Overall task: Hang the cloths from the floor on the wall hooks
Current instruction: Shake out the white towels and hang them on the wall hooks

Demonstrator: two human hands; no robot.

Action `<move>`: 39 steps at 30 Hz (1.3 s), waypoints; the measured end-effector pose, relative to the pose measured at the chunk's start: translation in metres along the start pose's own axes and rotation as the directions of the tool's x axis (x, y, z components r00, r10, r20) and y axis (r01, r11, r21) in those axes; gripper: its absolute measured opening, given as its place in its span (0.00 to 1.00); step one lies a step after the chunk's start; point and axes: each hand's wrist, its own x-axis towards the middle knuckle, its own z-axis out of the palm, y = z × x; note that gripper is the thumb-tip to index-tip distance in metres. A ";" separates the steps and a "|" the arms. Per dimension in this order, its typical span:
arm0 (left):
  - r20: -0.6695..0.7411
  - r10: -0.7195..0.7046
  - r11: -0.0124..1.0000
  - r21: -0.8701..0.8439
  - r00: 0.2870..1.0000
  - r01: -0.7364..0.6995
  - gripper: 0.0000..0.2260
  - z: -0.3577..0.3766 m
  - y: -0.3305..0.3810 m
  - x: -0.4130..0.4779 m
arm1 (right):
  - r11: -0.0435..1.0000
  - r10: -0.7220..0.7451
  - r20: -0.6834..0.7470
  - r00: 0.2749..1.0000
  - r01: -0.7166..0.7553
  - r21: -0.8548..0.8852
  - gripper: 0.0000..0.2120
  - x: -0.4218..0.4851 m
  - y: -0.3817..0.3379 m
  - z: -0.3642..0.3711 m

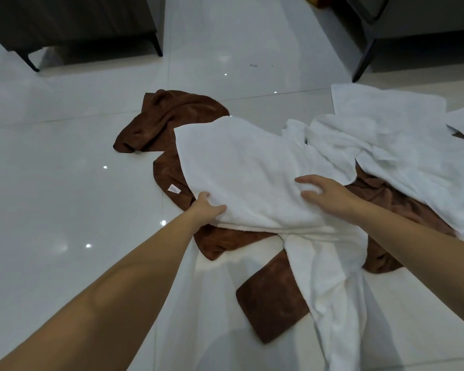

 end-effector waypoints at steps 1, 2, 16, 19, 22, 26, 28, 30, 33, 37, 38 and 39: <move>-0.014 -0.006 1.000 -0.016 1.000 0.005 0.34 0.000 0.000 0.001 | 1.000 -0.002 -0.001 1.000 0.002 0.006 0.18 0.000 0.000 0.001; -0.029 -0.014 0.999 -0.035 0.999 0.013 0.35 0.000 0.000 0.002 | 1.000 -0.003 -0.001 1.000 0.003 0.016 0.18 -0.001 -0.001 0.001; -0.117 0.277 0.898 -0.322 0.954 -0.301 0.32 -0.004 0.033 -0.010 | 0.982 -0.105 -0.135 0.985 0.124 0.143 0.15 -0.008 -0.020 -0.005; -0.173 0.326 0.855 -0.365 0.929 -0.368 0.24 -0.009 0.064 -0.019 | 0.967 -0.118 -0.223 0.968 0.163 0.197 0.14 -0.008 -0.034 -0.015; -0.118 0.335 0.838 -0.415 0.935 -0.353 0.19 -0.023 0.089 -0.032 | 0.947 -0.122 -0.301 0.946 0.201 0.250 0.16 -0.008 -0.049 -0.030; 0.173 0.472 0.842 -0.379 0.864 -0.384 0.15 -0.057 0.119 -0.068 | 0.893 -0.086 -0.339 0.937 0.224 0.390 0.25 -0.017 -0.075 -0.058; 0.088 0.538 0.828 -0.244 0.838 -0.506 0.12 -0.074 0.136 -0.085 | 0.859 -0.062 -0.330 0.942 0.218 0.463 0.28 -0.024 -0.087 -0.077; -0.079 0.573 0.793 -0.197 0.816 -0.576 0.11 -0.089 0.152 -0.098 | 0.786 -0.045 -0.339 0.940 0.243 0.568 0.31 -0.029 -0.095 -0.094; -0.254 0.561 0.769 -0.191 0.788 -0.610 0.11 -0.109 0.166 -0.112 | 0.708 -0.016 -0.329 0.944 0.243 0.663 0.31 -0.041 -0.101 -0.113; -0.294 0.552 0.784 -0.135 0.780 -0.606 0.11 -0.123 0.169 -0.121 | 0.762 0.024 -0.190 0.982 0.105 0.639 0.30 -0.055 -0.098 -0.126; -0.287 0.546 0.797 -0.115 0.787 -0.594 0.11 -0.126 0.167 -0.122 | 0.777 0.047 -0.141 0.989 0.053 0.627 0.30 -0.057 -0.096 -0.127; -0.275 0.536 0.810 -0.097 0.798 -0.578 0.11 -0.129 0.166 -0.123 | 0.793 0.074 -0.089 0.993 -0.004 0.609 0.30 -0.059 -0.094 -0.127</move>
